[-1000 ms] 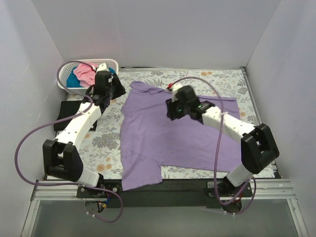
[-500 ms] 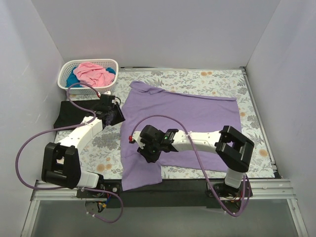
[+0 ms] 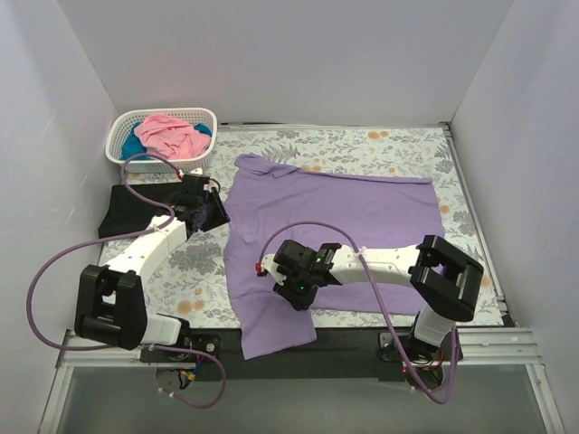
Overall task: Fold and stack the t-shirts
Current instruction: Flatten the tshirt out
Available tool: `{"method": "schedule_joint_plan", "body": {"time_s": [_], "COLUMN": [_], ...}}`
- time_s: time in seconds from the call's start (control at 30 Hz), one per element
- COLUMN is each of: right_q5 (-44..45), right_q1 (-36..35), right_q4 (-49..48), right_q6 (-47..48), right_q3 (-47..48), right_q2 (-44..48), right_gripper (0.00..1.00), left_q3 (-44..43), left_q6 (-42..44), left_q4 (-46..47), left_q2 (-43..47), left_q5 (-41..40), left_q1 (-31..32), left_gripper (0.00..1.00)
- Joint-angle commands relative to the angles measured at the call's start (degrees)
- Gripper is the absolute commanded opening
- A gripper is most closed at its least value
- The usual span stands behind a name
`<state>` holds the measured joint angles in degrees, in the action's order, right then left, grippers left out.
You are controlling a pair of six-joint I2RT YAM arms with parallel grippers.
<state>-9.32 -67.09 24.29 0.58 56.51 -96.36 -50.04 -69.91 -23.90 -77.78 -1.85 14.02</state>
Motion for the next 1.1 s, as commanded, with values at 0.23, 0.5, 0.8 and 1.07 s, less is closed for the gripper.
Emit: {"method": "schedule_joint_plan", "body": {"time_s": [0.23, 0.5, 0.8, 1.07], "right_q5": [-0.3, -0.8, -6.7, -11.5], "right_q1": [-0.5, -1.7, -3.5, -7.3], "right_q4": [8.8, 8.3, 2.0, 2.1], "right_q6": [1.4, 2.6, 5.0, 6.6], "right_q3": [0.2, 9.3, 20.5, 23.2], "right_q2": [0.8, 1.0, -9.5, -18.4], "right_gripper": [0.31, 0.31, 0.31, 0.31], "left_q3": [-8.2, -14.4, -14.8, -14.6], "left_q6": [-0.1, 2.2, 4.3, 6.4], "left_q4": [2.9, 2.9, 3.0, 2.5], "left_q2": [-13.7, -25.0, -28.7, -28.5], "left_q5": [1.3, -2.9, -5.2, -9.5], "left_q1": [0.1, 0.0, 0.1, 0.1], "left_gripper": [0.22, 0.12, 0.11, 0.11]}}
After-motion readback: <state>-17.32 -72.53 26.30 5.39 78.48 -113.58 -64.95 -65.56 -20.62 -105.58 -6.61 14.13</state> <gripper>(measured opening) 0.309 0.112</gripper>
